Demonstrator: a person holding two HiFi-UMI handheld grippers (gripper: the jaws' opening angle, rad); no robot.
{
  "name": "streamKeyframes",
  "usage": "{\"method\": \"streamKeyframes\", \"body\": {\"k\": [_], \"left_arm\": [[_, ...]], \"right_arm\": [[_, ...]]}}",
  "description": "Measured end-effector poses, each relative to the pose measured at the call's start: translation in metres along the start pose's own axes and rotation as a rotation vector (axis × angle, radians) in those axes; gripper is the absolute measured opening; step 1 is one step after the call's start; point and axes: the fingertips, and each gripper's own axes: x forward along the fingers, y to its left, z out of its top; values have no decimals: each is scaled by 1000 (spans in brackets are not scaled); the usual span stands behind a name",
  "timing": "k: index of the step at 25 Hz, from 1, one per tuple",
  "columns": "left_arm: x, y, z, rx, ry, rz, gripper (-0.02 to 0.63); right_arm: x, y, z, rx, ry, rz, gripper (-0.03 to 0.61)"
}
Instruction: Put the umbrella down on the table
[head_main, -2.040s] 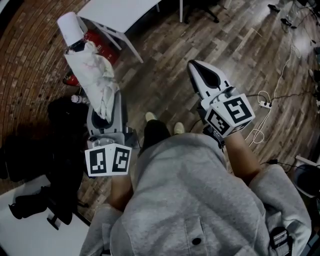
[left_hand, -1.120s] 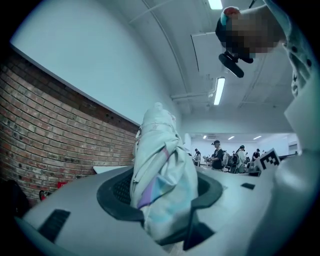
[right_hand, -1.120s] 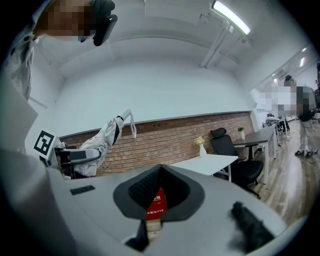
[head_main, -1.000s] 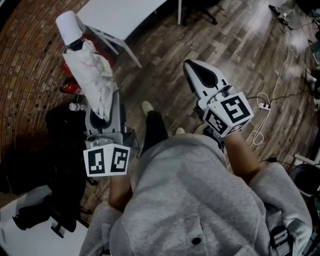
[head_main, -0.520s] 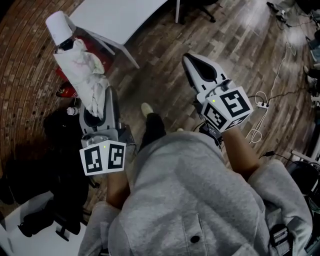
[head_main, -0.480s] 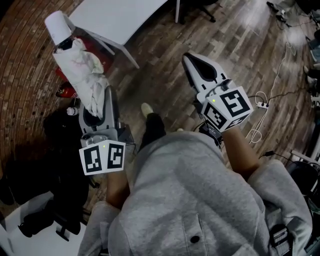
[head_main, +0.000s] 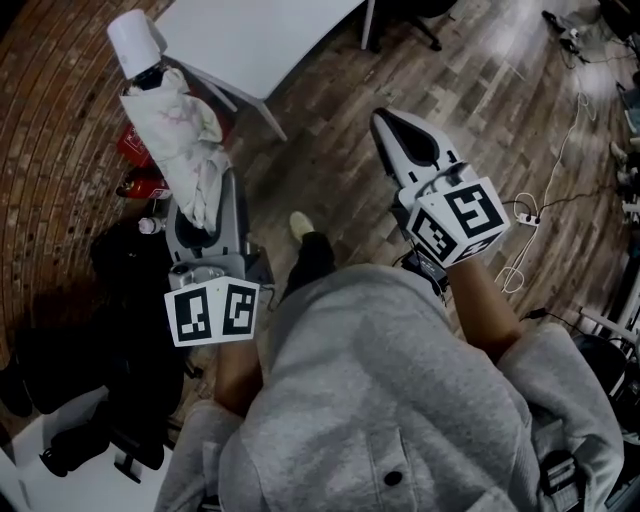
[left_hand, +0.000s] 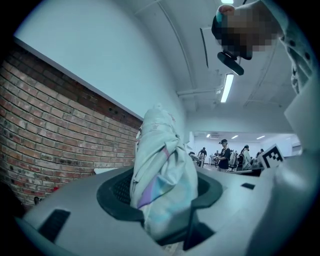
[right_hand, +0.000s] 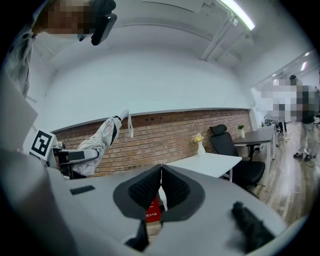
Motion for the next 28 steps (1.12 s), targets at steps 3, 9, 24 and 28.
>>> {"method": "streamKeyframes", "body": {"k": [3,9,24,28], "left_arm": [[13,9,1,-11,7,-2,241],[35,31,6,-28,13,-15,241],[88,103,11,-46,46,-47,242],[89,108,10,-31,41,-56,241]], "right_arm": [[14,2,3,-10,6,2,25],[44,3,8,-14,11,-4,25],[131,16,12,-15,14,-24,25],[138,19,10,-30,12,-23,25]]}}
